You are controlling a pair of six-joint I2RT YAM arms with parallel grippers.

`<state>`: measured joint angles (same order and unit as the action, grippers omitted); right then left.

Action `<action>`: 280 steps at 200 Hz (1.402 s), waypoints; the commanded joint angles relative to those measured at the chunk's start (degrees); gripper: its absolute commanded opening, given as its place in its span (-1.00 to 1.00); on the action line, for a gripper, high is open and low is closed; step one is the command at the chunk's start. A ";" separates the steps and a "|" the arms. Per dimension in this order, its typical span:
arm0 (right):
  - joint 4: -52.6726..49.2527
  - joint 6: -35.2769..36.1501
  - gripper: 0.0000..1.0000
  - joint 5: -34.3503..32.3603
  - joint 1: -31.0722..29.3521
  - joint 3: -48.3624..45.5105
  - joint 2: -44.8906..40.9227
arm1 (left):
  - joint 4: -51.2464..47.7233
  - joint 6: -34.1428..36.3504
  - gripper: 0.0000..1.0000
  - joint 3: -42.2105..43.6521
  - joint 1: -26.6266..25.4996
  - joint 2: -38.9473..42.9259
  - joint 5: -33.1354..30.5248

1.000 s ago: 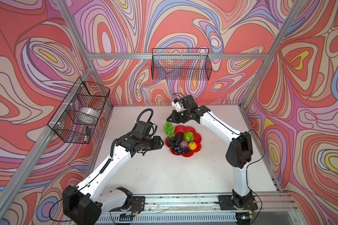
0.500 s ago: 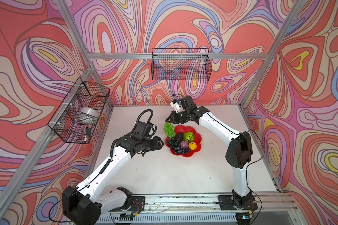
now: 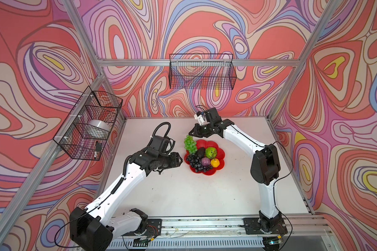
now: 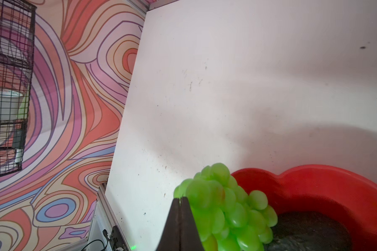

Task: Place and organize the fake fruits in the fruit bowl
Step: 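Lower the green grapes into the bowl and open the right gripper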

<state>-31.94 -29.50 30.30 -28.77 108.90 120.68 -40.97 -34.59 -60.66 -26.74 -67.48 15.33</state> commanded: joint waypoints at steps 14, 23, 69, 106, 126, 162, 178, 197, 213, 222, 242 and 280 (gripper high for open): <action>2.53 1.20 -1.00 -0.20 2.20 -2.62 0.62 | -0.45 -0.77 0.13 -0.84 0.11 -1.41 0.02; 3.00 1.15 -1.00 0.07 2.61 -3.27 0.51 | -0.43 -0.82 0.13 -0.96 0.07 -1.75 0.13; 3.06 2.20 -1.00 -1.84 3.42 -5.34 -1.14 | -0.09 -1.00 0.13 -1.69 0.03 -2.89 0.64; 2.11 3.29 -1.00 -4.75 3.72 -7.72 -3.91 | 0.37 -1.05 0.13 -1.83 0.11 -3.70 1.18; 2.41 3.31 -1.00 -6.92 3.64 -10.54 -5.98 | 0.32 -0.60 0.13 -2.05 0.11 -4.05 1.28; 1.80 3.84 -1.00 -10.65 3.65 -14.56 -8.34 | -0.14 -0.19 0.13 -2.18 0.11 -4.05 0.93; 1.44 4.11 -1.00 -11.27 3.65 -15.54 -8.93 | 0.18 -0.34 0.13 -1.64 0.11 -3.97 1.08; 1.40 4.37 -1.00 -11.73 3.65 -16.33 -9.24 | 0.84 -0.62 0.13 -0.98 0.11 -3.97 1.35; 1.04 4.88 -1.00 -11.68 3.65 -16.43 -8.96 | 1.16 -0.90 0.13 -0.86 0.11 -4.06 1.50; 0.90 5.09 -1.00 -11.42 3.64 -16.53 -8.58 | 1.29 -0.96 0.13 -0.88 0.11 -4.16 1.63; 0.06 5.72 -1.00 -11.47 3.67 -16.42 -7.61 | 1.42 -0.94 0.13 -0.88 0.11 -4.33 1.61; 0.31 5.96 -1.00 -12.14 3.65 -17.67 -7.21 | 1.42 -1.00 0.13 -0.77 0.09 -4.59 1.53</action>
<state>-30.94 -24.62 19.27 -25.19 92.47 113.36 -40.40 -34.79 -61.12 -26.74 -71.53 16.64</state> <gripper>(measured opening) 0.042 0.564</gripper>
